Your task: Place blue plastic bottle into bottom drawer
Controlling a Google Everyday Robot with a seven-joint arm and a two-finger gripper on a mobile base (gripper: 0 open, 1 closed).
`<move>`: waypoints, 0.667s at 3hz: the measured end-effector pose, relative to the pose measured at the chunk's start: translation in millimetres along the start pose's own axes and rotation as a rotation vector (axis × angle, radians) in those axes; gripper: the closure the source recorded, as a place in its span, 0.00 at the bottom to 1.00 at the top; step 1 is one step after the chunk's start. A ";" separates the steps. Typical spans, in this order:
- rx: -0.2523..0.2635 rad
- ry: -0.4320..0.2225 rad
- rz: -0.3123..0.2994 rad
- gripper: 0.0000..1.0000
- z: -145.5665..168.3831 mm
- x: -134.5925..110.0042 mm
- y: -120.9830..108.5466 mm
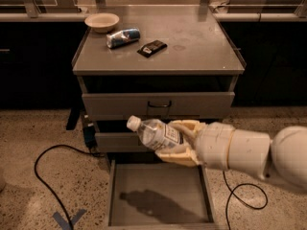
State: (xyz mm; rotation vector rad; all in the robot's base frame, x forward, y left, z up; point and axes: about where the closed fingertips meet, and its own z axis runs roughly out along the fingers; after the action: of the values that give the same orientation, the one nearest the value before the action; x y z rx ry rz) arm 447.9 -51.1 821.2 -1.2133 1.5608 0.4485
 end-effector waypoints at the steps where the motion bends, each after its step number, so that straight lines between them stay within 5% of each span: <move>1: 0.011 0.036 0.075 1.00 31.1 81.4 47.1; 2: -0.055 0.107 0.165 1.00 74.0 173.8 120.3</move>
Offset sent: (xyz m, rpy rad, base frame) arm -0.1117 0.0580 -0.3913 -0.0655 0.3910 -0.0533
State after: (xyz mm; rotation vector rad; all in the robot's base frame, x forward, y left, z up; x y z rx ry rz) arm 394.3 -24.4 605.4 -1.1716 1.7587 0.5439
